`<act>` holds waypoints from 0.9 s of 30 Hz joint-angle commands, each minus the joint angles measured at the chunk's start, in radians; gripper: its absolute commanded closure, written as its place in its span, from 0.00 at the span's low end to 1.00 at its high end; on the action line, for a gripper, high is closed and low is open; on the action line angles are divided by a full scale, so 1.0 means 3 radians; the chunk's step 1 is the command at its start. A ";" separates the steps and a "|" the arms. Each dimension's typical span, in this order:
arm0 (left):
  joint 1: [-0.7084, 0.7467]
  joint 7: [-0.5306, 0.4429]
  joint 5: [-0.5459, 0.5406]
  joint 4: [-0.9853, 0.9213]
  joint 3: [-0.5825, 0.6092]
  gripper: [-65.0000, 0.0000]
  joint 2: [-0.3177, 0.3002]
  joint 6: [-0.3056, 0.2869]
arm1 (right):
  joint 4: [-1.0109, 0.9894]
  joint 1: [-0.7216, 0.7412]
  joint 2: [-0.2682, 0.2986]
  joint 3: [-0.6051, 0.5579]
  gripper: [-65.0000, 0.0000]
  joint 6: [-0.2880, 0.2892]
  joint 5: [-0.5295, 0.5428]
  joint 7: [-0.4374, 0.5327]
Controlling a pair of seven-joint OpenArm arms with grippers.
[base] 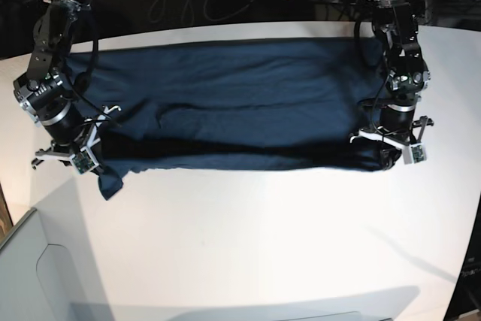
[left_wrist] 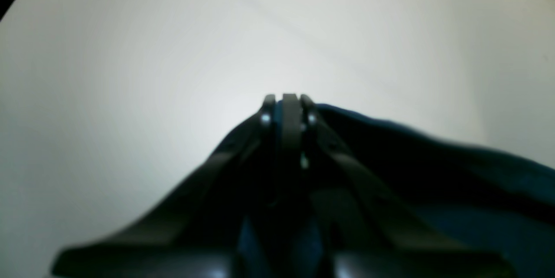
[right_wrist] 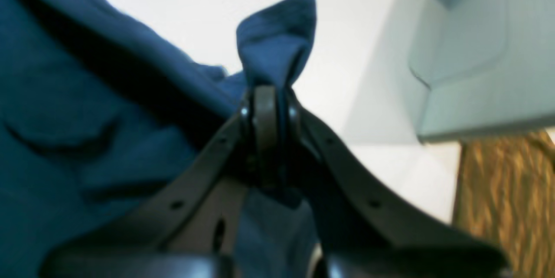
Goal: Fold the T-shirt properly
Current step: 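Fold the hem up over the shirt toward the collar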
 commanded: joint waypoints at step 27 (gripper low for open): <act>0.0557 -0.0071 -0.0016 0.0301 -0.0182 1.00 -0.0011 -0.0008 | 0.0474 -0.0880 -0.0029 0.0375 1.00 0.0024 0.0046 0.0080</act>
